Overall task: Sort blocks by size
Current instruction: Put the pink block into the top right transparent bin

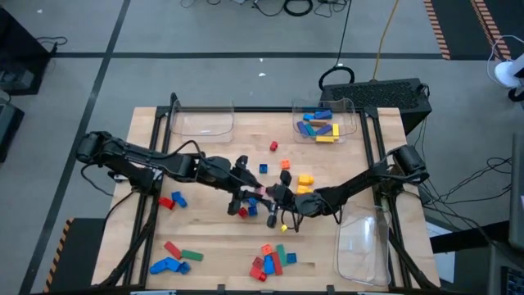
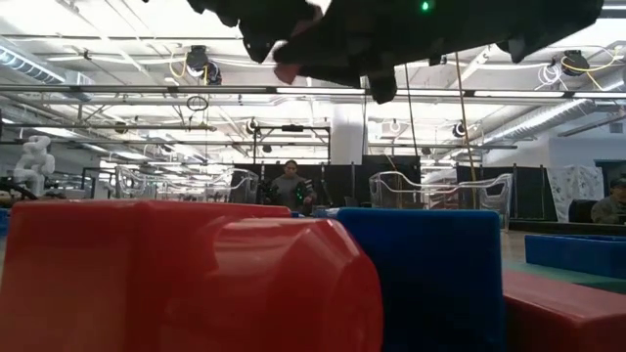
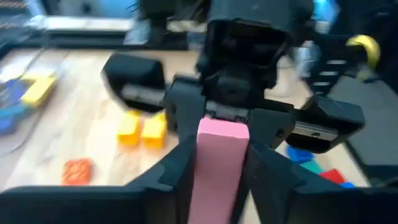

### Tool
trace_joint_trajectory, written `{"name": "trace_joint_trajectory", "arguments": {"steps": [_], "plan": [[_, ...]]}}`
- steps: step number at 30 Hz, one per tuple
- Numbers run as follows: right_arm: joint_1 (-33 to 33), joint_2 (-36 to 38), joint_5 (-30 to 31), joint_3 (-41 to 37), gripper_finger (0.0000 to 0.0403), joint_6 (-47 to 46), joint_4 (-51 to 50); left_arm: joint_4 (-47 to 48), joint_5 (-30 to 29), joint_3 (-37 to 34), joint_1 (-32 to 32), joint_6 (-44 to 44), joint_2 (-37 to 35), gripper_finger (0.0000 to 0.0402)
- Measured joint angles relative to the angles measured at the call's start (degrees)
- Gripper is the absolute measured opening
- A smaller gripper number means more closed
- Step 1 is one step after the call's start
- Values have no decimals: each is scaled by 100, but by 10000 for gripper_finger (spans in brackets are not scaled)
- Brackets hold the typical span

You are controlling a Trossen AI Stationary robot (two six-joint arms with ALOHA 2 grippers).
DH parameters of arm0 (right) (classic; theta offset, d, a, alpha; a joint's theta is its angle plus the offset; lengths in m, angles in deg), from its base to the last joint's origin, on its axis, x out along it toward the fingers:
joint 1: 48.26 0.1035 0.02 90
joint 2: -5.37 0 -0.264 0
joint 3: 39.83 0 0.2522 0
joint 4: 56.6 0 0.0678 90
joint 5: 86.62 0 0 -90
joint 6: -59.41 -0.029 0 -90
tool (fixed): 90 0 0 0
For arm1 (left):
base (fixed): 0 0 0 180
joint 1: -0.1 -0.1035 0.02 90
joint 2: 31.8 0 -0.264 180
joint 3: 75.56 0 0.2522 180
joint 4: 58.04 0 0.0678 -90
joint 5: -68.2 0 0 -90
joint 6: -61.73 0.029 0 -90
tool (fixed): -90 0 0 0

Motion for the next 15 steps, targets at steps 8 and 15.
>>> {"name": "trace_joint_trajectory", "arguments": {"steps": [8, 15], "plan": [[-467, 900, 782, -4, 79, -615, -2206, 1101, -583, -4, -197, 83, -412, 234], [-1595, 1743, 890, -4, 79, -1102, -3835, 1283, -953, -327, -47, -28, -956, 240]]}}
